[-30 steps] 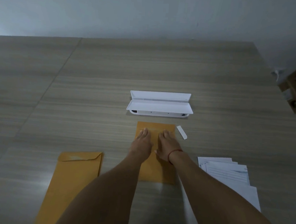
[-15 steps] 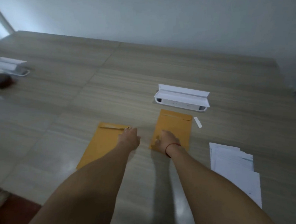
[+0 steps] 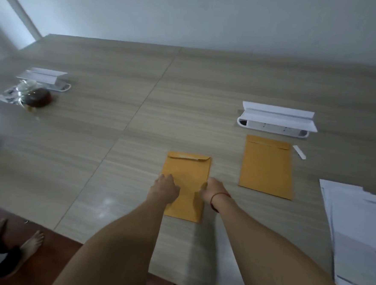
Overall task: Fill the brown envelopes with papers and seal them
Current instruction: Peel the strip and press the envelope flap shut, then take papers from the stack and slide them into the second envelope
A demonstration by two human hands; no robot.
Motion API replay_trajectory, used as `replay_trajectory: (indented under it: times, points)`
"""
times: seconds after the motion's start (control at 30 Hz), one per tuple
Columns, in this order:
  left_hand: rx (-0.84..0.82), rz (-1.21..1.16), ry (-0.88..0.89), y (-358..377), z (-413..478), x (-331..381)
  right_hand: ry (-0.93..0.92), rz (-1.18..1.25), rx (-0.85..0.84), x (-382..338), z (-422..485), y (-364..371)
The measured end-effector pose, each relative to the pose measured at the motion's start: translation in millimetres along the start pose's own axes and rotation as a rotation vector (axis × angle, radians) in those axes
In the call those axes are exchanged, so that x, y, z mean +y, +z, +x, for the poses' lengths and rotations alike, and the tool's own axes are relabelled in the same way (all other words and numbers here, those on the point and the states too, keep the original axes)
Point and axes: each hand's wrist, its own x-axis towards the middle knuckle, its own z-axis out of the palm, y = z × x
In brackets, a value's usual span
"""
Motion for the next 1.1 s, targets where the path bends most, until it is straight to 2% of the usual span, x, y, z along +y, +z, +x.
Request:
replay_trajectory:
  times: [0.1, 0.2, 0.27, 0.43, 0.53, 0.7, 0.83, 1.1]
  points:
    - [-0.006, -0.046, 0.0, 6, 12, -16, 0.11, 0.043, 0.09, -13, 8, 11]
    - [0.072, -0.033, 0.014, 12, 15, -22, 0.209, 0.114, 0.125, -20, 11, 16]
    - [0.127, -0.044, -0.001, 12, 18, -23, 0.268, 0.199, 0.15, -22, 14, 20]
    - [0.144, -0.11, -0.091, 10, 27, -31, 0.39, 0.426, 0.171, -17, 14, 29]
    - [0.161, -0.158, -0.118, 9, 26, -35, 0.394, 0.459, 0.139, -16, 10, 31]
    - [0.242, -0.215, -0.168, 6, 18, -30, 0.381, 0.454, 0.19, -16, 6, 31]
    - [0.286, -0.376, -0.141, 2, 4, -13, 0.344, 0.459, 0.224, -5, -4, 20]
    - [0.191, -0.515, -0.08, 22, -42, 65, 0.329, 0.463, 0.291, 56, -46, -37]
